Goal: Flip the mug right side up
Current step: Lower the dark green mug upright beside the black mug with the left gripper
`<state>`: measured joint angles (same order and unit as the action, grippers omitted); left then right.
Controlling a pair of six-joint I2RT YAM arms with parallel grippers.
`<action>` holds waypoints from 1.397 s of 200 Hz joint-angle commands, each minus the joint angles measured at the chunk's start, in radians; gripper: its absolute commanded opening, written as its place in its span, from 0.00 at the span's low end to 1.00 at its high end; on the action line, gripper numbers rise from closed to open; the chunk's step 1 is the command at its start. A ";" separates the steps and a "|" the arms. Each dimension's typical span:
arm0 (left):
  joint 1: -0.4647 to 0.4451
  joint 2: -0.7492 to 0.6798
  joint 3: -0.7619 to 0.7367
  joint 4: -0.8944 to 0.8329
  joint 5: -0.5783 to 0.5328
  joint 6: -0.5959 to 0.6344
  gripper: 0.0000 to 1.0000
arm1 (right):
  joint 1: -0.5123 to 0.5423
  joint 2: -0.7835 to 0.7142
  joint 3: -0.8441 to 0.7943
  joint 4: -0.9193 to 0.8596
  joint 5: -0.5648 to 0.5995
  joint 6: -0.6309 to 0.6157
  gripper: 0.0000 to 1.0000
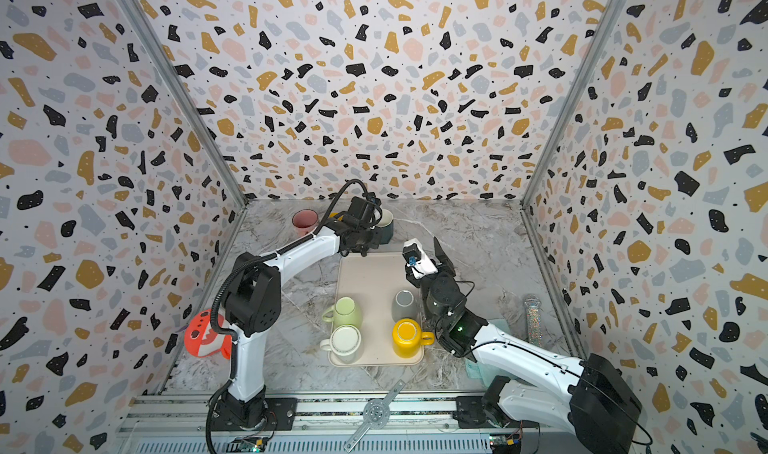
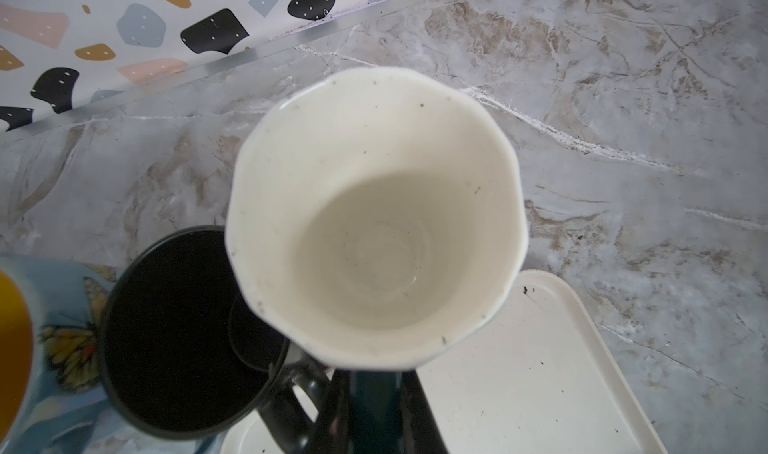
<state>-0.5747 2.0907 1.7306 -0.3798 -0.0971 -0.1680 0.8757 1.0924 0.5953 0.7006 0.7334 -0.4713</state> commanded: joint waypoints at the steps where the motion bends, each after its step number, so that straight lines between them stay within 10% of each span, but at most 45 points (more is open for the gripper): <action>1: -0.005 -0.002 0.078 0.088 -0.029 0.009 0.00 | -0.007 -0.011 0.001 -0.018 -0.006 0.031 0.58; 279: 0.016 0.080 0.109 0.021 -0.037 -0.069 0.00 | -0.014 0.030 0.031 -0.067 -0.034 0.072 0.62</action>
<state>-0.5648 2.1891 1.7966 -0.3897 -0.1352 -0.2241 0.8658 1.1233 0.5953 0.6399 0.7052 -0.4187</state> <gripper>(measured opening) 0.135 0.616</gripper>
